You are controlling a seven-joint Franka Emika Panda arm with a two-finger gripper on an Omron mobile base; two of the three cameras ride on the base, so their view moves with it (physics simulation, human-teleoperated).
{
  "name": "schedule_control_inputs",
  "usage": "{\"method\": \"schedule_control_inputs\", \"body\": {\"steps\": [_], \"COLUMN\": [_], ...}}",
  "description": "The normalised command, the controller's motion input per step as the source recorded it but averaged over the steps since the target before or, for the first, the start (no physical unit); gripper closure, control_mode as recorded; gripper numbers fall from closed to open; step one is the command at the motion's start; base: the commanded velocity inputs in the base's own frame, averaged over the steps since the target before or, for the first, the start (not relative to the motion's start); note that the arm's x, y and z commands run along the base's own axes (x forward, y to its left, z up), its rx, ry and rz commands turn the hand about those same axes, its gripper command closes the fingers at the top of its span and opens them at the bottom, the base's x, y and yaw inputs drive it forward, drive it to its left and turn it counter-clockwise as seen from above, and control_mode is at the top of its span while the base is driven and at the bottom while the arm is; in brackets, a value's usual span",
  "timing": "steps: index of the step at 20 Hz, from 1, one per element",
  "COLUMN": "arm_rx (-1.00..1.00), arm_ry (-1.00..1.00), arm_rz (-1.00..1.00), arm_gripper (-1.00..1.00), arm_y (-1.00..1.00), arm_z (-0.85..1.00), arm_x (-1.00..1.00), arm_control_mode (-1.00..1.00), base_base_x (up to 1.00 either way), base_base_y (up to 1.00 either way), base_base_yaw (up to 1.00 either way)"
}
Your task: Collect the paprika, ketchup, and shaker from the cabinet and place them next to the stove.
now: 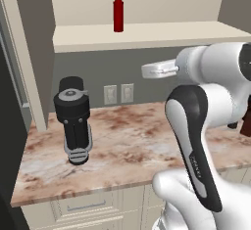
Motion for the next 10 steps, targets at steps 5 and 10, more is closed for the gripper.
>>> {"method": "schedule_control_inputs", "body": {"steps": [5,10], "arm_rx": [0.01,0.03], "arm_ry": [-0.17,-0.18], "arm_rz": [-0.05,0.0], "arm_gripper": [-1.0,-1.0], "arm_y": [0.0,0.0], "arm_z": [0.57,0.6], "arm_x": [0.0,0.0], "arm_control_mode": [-1.0,-1.0], "base_base_x": [0.0,0.0], "base_base_y": [0.0,0.0], "base_base_yaw": [0.0,0.0]}}
